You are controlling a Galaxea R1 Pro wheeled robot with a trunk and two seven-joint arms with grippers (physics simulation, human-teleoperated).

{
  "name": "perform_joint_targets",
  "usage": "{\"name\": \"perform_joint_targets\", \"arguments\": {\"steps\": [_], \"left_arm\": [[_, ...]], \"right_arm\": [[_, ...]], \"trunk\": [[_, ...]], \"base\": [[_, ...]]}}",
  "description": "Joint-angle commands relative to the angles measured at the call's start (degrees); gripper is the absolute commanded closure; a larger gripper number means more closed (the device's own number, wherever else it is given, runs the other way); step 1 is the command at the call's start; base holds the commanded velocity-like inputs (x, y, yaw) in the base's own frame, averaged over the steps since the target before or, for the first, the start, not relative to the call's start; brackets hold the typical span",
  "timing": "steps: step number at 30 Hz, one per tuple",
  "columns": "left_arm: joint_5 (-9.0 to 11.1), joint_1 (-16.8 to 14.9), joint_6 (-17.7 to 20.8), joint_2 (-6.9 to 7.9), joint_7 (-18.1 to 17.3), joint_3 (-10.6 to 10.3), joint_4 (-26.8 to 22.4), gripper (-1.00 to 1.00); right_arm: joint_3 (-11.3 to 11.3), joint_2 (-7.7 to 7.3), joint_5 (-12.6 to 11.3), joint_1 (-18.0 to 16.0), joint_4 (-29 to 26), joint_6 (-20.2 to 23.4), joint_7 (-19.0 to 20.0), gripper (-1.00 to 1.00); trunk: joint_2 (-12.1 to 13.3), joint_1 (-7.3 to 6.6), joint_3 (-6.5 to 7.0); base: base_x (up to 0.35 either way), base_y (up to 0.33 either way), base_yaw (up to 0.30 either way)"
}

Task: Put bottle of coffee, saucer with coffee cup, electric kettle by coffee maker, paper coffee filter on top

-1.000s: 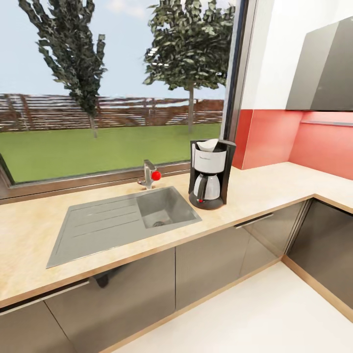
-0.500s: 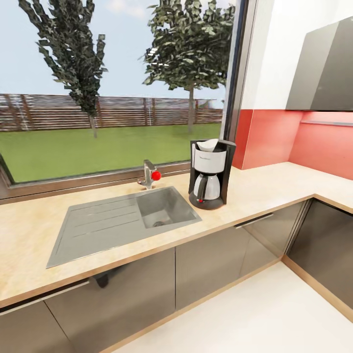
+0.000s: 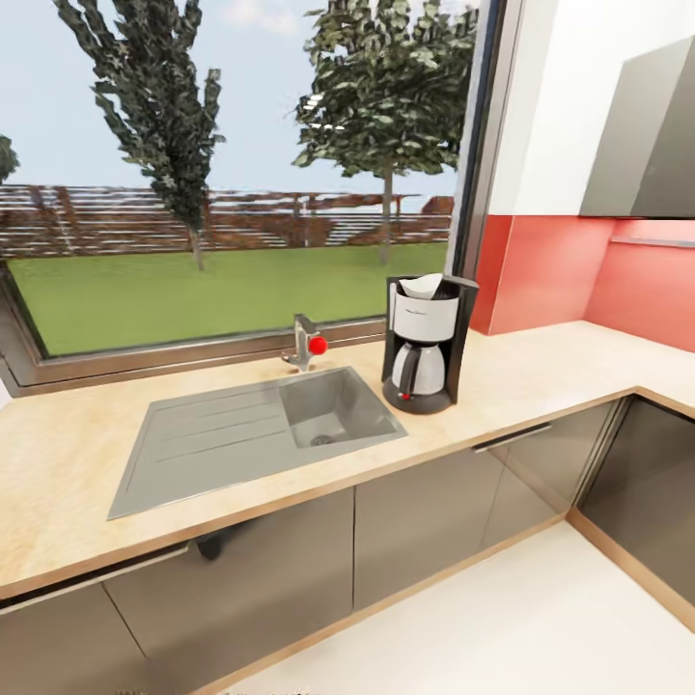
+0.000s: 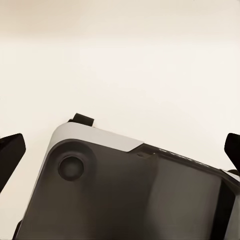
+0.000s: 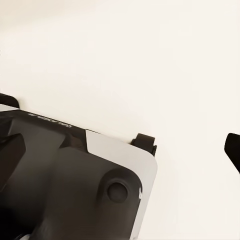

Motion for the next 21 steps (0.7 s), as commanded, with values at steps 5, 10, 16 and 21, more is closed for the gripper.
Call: {"name": "perform_joint_targets", "arguments": {"steps": [5,10,16,21], "left_arm": [[0.6,0.0,0.0,-0.02,0.0,0.0,-0.1,-1.0],[0.6,0.0,0.0,-0.02,0.0,0.1,-0.1,-1.0],[0.6,0.0,0.0,-0.02,0.0,0.1,-0.1,-1.0],[0.6,0.0,0.0,-0.02,0.0,0.0,-0.1,-1.0]], "right_arm": [[0.5,0.24,-0.7,-0.1,0.2,-0.2,0.3,-1.0],[0.5,0.8,-0.7,-0.1,0.2,-0.2,0.2,-1.0],[0.5,0.89,-0.7,-0.1,0.2,-0.2,0.2,-1.0],[0.5,0.89,-0.7,-0.1,0.2,-0.2,0.2,-1.0]], "trunk": [[-0.1,0.01,-0.15],[-0.1,0.01,-0.24],[-0.1,0.01,-0.34],[-0.1,0.01,-0.43]], "base": [[0.0,0.0,0.258],[0.0,0.0,0.266],[0.0,0.0,0.267],[0.0,0.0,0.267]]}}
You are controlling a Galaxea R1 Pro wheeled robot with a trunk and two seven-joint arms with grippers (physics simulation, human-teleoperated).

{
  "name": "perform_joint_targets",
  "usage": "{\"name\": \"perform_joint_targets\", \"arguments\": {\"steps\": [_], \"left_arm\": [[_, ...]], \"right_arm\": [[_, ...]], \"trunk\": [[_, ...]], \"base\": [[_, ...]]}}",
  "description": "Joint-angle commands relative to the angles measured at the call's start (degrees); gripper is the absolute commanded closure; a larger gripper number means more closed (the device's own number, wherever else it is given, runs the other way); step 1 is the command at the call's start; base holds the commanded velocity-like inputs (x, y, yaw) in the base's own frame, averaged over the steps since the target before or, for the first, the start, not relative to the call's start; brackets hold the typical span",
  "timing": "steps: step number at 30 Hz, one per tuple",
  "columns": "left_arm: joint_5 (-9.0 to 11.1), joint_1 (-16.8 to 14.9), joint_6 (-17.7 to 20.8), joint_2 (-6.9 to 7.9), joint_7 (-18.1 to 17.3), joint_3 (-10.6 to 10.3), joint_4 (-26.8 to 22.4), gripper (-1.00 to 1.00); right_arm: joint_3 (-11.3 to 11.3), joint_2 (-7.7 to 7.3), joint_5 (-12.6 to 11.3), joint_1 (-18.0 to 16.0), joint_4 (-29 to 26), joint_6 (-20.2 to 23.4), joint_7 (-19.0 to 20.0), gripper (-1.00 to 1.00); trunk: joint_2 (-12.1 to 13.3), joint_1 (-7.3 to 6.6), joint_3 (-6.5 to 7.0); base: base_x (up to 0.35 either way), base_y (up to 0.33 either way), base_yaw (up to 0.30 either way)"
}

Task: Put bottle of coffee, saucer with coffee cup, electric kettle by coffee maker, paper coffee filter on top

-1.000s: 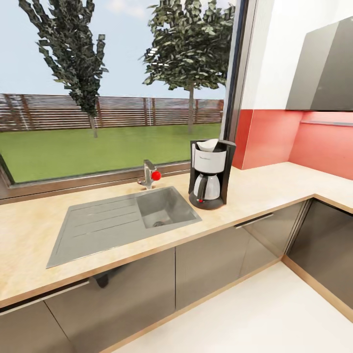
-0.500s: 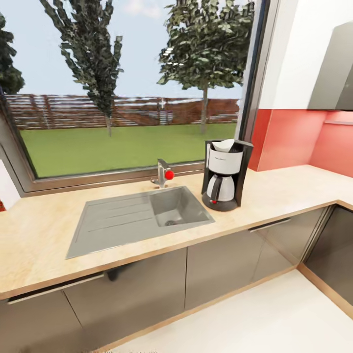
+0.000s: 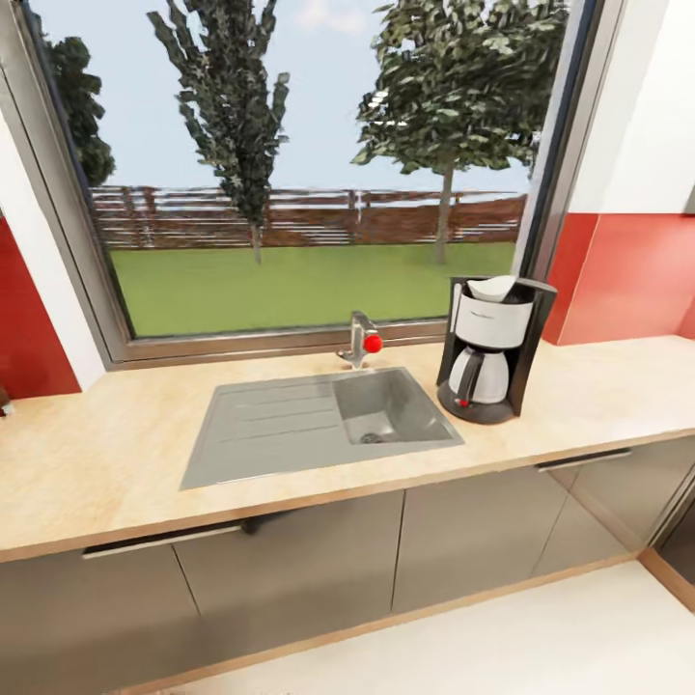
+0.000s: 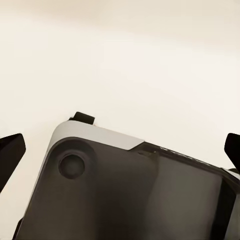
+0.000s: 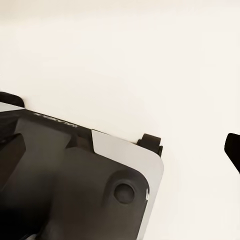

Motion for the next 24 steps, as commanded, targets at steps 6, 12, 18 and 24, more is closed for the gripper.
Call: {"name": "perform_joint_targets", "arguments": {"steps": [6,12,18,24], "left_arm": [[0.6,0.0,0.0,-0.02,0.0,0.0,-0.1,-1.0],[0.6,0.0,0.0,-0.02,0.0,0.1,-0.1,-1.0],[0.6,0.0,0.0,-0.02,0.0,0.1,-0.1,-1.0],[0.6,0.0,0.0,-0.02,0.0,0.1,-0.1,-1.0]], "right_arm": [[0.5,0.01,-0.6,-0.1,0.2,-0.2,0.3,-1.0],[0.5,0.01,-0.6,-0.1,0.2,-0.2,0.3,-1.0],[0.5,0.16,-0.6,-0.1,0.2,-0.2,0.3,-1.0],[0.5,0.18,-0.6,-0.1,0.2,-0.2,0.3,-1.0]], "trunk": [[0.0,0.01,-0.17],[0.0,0.01,-0.26],[0.0,0.01,-0.37],[0.0,0.01,-0.47]], "base": [[0.0,0.0,0.267],[0.0,0.0,0.267],[0.0,0.0,0.267],[0.0,0.0,0.267]]}}
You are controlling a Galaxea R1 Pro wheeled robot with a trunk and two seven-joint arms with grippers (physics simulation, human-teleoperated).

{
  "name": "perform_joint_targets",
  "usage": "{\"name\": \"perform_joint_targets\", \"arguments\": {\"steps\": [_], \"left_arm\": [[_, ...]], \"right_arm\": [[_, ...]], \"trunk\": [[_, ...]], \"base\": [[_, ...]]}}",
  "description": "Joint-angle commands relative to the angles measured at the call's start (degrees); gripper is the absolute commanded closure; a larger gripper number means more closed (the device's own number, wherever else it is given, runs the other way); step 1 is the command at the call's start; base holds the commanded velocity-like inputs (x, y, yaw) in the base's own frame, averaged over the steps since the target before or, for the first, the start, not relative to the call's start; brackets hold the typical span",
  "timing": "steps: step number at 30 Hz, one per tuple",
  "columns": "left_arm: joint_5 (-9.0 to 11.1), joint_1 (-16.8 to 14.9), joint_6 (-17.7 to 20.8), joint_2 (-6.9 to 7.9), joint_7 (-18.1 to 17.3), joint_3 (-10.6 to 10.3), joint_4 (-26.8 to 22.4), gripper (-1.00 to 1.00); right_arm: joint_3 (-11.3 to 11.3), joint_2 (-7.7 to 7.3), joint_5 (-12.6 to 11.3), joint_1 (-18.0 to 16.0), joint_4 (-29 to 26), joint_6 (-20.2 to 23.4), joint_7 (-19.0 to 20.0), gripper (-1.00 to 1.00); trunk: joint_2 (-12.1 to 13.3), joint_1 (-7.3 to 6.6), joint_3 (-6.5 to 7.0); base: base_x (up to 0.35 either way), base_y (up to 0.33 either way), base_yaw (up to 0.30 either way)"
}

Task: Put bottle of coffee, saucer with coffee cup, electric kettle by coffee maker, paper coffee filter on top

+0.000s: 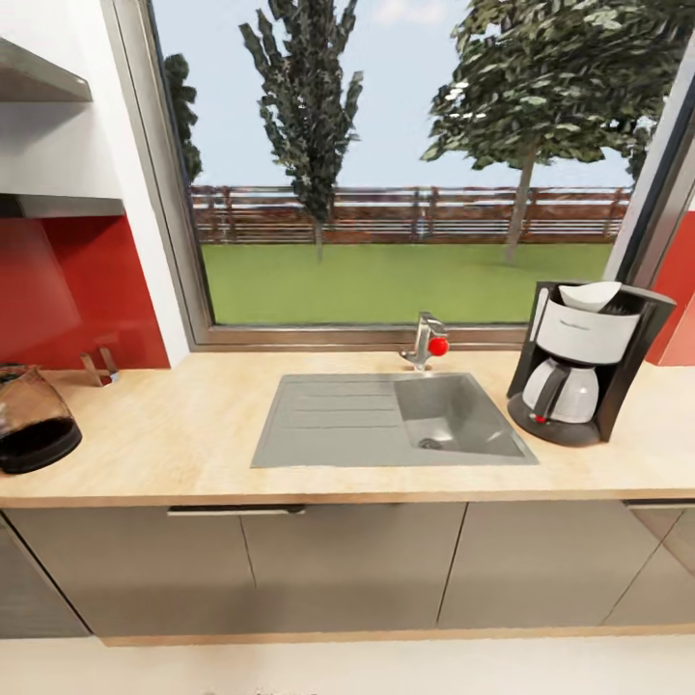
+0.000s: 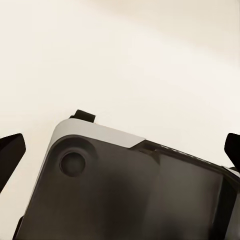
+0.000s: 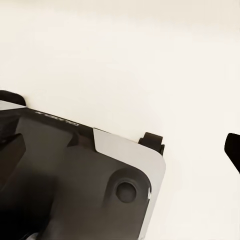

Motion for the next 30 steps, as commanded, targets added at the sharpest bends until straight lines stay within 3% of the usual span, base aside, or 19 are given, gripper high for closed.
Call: {"name": "perform_joint_targets", "arguments": {"steps": [1,30], "left_arm": [[0.6,0.0,0.0,-0.02,0.0,0.0,-0.1,-1.0],[0.6,0.0,0.0,-0.02,0.0,0.0,-0.1,-1.0]], "right_arm": [[0.5,0.0,-0.6,-0.1,0.2,-0.2,0.3,-1.0],[0.5,-0.04,-0.6,-0.1,0.2,-0.2,0.3,-1.0]], "trunk": [[-0.1,0.01,-0.08],[-0.1,0.01,-0.46]], "base": [[0.0,0.0,0.267],[0.0,0.0,0.267]]}}
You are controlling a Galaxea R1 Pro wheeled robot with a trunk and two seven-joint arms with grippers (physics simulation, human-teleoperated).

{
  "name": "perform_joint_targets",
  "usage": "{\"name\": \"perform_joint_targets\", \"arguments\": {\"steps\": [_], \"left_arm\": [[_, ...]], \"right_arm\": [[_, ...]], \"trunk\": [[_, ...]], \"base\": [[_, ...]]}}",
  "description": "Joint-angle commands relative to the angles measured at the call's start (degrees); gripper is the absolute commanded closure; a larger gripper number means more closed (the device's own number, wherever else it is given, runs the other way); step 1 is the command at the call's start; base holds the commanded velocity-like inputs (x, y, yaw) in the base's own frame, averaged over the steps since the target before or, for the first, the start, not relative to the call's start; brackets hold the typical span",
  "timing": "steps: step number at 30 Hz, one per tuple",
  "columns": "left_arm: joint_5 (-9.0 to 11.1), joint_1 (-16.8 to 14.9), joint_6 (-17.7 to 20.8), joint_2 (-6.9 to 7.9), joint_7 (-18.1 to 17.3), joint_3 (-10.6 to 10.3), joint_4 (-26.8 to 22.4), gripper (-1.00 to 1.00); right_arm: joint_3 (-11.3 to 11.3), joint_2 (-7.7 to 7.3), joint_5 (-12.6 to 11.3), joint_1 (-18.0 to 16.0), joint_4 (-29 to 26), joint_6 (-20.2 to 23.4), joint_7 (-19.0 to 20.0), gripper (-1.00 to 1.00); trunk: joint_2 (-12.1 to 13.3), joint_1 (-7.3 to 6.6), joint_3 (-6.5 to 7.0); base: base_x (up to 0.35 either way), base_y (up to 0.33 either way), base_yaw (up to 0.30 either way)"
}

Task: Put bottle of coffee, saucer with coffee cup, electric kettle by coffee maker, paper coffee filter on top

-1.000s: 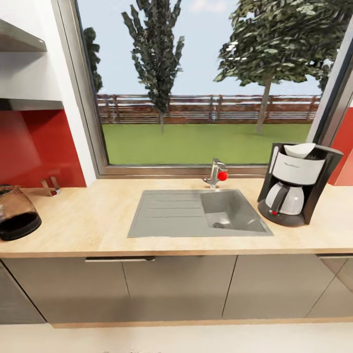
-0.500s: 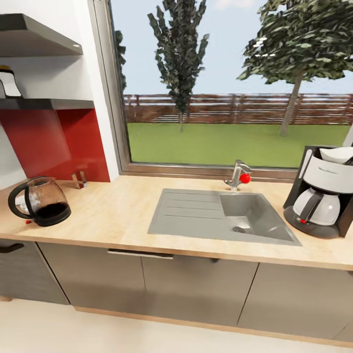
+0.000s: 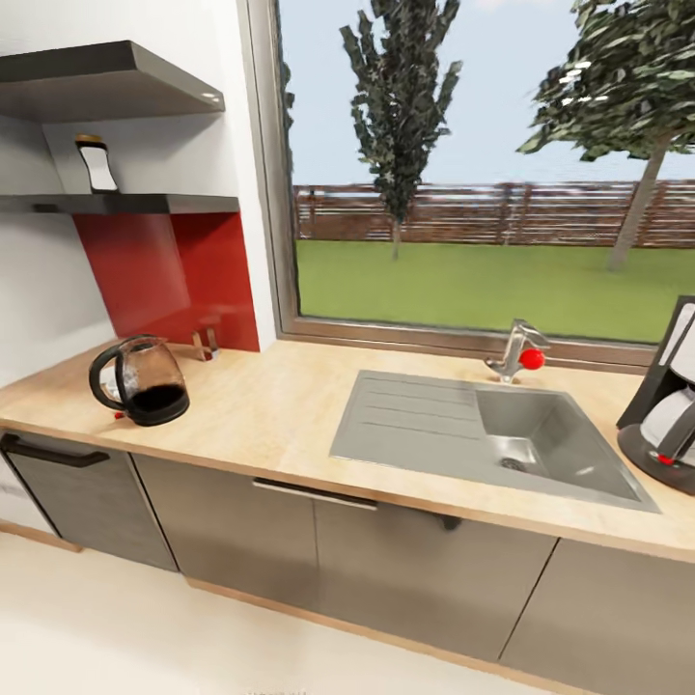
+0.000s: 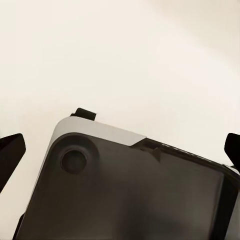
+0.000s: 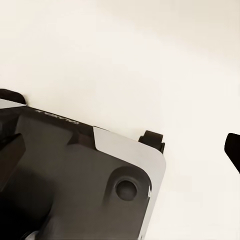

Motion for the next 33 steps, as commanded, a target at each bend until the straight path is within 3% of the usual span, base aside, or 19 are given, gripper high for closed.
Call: {"name": "perform_joint_targets", "arguments": {"steps": [1,17,33], "left_arm": [[0.6,0.0,0.0,-0.02,0.0,0.0,-0.1,-1.0],[0.6,0.0,-0.1,-0.02,0.0,1.2,-0.1,-1.0],[0.6,0.0,-0.1,-0.02,0.0,1.2,-0.1,-1.0]], "right_arm": [[0.5,0.02,-0.6,-0.1,0.2,-0.2,0.3,-1.0],[0.4,0.02,-0.6,-0.1,0.2,-0.2,0.3,-1.0],[0.4,-0.01,-0.7,-0.1,0.2,-0.2,0.3,-1.0]], "trunk": [[0.0,0.01,-0.08],[0.0,0.01,-0.3],[0.0,0.01,-0.32]], "base": [[0.0,0.0,0.267],[0.008,0.004,0.257],[0.228,0.175,0.169]]}}
